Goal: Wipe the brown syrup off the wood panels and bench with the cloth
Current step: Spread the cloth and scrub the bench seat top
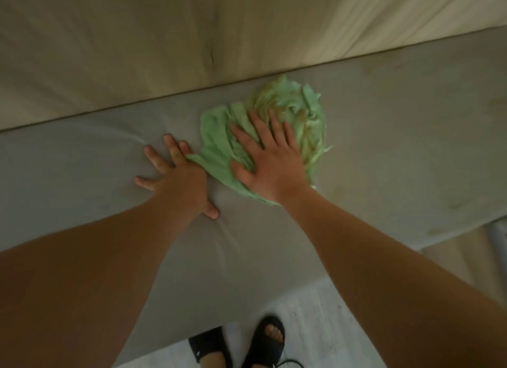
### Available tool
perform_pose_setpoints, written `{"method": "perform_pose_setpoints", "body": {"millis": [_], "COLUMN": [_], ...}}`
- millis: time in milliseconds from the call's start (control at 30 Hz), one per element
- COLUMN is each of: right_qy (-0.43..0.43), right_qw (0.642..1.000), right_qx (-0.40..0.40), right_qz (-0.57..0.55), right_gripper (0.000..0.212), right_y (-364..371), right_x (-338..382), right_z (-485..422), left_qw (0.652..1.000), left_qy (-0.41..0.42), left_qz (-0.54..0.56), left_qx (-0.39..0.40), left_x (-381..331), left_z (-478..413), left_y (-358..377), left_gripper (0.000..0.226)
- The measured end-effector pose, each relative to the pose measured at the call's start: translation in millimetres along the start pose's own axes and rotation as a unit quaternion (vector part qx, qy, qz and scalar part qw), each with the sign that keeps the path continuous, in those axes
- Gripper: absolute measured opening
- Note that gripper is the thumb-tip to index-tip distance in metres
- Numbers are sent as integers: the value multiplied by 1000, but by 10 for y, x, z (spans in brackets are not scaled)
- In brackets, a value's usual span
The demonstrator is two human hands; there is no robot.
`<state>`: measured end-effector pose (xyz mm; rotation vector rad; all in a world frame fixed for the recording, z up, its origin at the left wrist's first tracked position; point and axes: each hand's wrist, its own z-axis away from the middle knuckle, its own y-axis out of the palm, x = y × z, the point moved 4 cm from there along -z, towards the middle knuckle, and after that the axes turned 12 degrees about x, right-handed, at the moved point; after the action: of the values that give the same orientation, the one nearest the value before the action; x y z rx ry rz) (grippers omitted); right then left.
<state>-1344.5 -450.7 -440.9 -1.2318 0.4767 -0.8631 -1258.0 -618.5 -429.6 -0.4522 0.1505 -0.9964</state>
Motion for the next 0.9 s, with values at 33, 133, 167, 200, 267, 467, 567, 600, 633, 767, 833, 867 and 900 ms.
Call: {"method": "perform_pose_setpoints", "body": {"millis": [33,133,167,200,267,467,567,600,633,767,833,867,900], "right_qy": [-3,153,219,265,310,312,225,201,176,120,87,56,18], "right_qw": [1000,988,975,962,946,941,969,975,980,989,992,995,997], "right_qx": [2,18,24,27,21,14,23,33,42,52,62,63,62], "right_qz": [10,-18,-43,-64,-92,-129,-100,-92,-81,-70,-67,-56,-44], "right_gripper": [73,77,78,79,78,87,85,85,84,81,81,80,79], "right_y": [42,64,50,34,-8,-82,-124,-120,-100,-52,-13,35,81], "right_x": [-184,-813,-956,-1020,-983,-258,222,334,444,841,1151,1353,1536], "right_z": [162,484,520,506,406,-262,-508,-550,-537,-535,-527,-492,-440], "left_qw": [1000,1000,1000,1000,1000,999,996,994,989,947,942,943,943], "left_qy": [-1,-5,-8,-11,-7,17,61,83,110,230,181,143,111], "left_qz": [1,4,6,8,13,23,20,28,42,42,40,38,43], "left_qx": [0,5,5,5,0,-26,-60,-72,-87,-222,-279,-299,-310], "left_x": [6,-12,-24,-24,-37,3,87,121,192,745,1144,1321,1432], "left_z": [13,6,-3,-13,-21,-17,38,30,54,242,364,449,529], "left_y": [-8,-8,-2,-1,-6,29,80,80,129,143,222,280,314], "left_gripper": [171,172,172,172,171,168,165,163,158,85,59,52,48]}}
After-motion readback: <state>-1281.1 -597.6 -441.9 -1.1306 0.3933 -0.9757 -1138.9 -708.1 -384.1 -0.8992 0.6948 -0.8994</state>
